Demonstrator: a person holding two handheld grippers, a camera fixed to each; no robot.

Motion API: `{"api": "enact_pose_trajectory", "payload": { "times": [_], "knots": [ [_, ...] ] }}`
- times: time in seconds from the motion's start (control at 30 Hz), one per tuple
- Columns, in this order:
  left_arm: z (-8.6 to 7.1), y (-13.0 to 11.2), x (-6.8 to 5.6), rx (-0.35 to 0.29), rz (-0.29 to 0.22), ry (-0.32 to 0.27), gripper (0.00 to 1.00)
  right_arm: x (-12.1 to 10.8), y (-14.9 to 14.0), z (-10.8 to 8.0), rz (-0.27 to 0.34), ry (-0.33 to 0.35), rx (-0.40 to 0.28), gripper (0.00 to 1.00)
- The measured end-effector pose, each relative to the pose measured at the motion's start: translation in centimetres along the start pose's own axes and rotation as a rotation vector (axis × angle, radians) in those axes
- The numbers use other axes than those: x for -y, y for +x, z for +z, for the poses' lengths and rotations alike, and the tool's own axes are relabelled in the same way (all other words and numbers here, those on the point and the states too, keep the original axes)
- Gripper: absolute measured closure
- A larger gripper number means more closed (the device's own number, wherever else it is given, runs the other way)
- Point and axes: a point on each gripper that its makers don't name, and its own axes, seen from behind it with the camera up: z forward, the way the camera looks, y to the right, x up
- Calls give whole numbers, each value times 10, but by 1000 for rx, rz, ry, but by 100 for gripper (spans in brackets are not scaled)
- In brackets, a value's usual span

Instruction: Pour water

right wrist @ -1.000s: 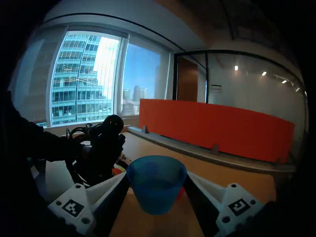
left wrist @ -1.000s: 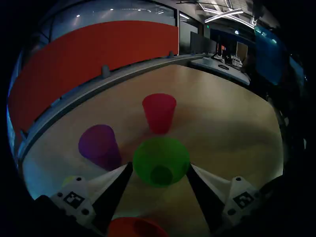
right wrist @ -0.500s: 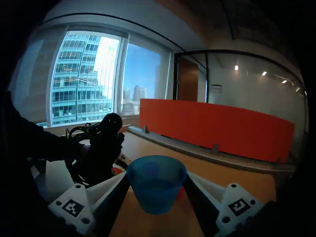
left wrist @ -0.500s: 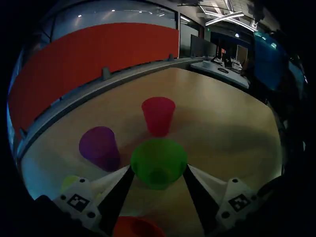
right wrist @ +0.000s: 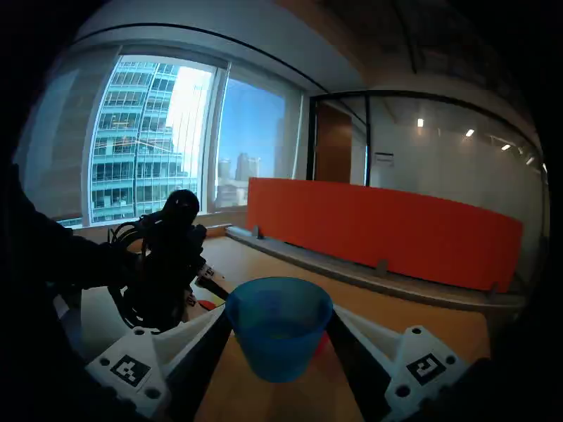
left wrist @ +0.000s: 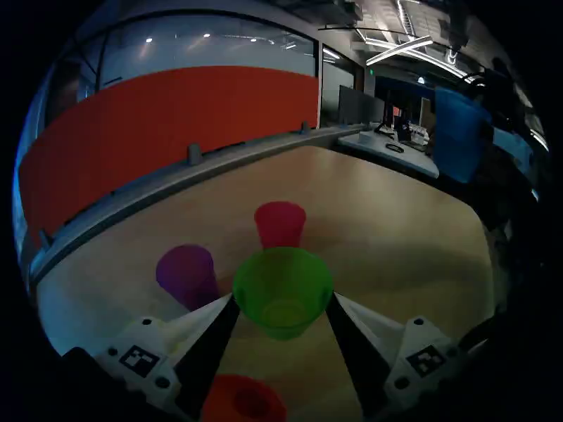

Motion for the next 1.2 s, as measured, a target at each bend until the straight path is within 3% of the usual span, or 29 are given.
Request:
{"api": "enact_pose_trajectory", "payload": {
  "times": [0.67,1.2],
  "knots": [
    [-74,82,3,-306,-15,28,15,2,5,1,-5,-2,-7,9],
    [-134,125,-15,-493,22,19,15,9,12,4,-16,7,-15,9]
  ]
}}
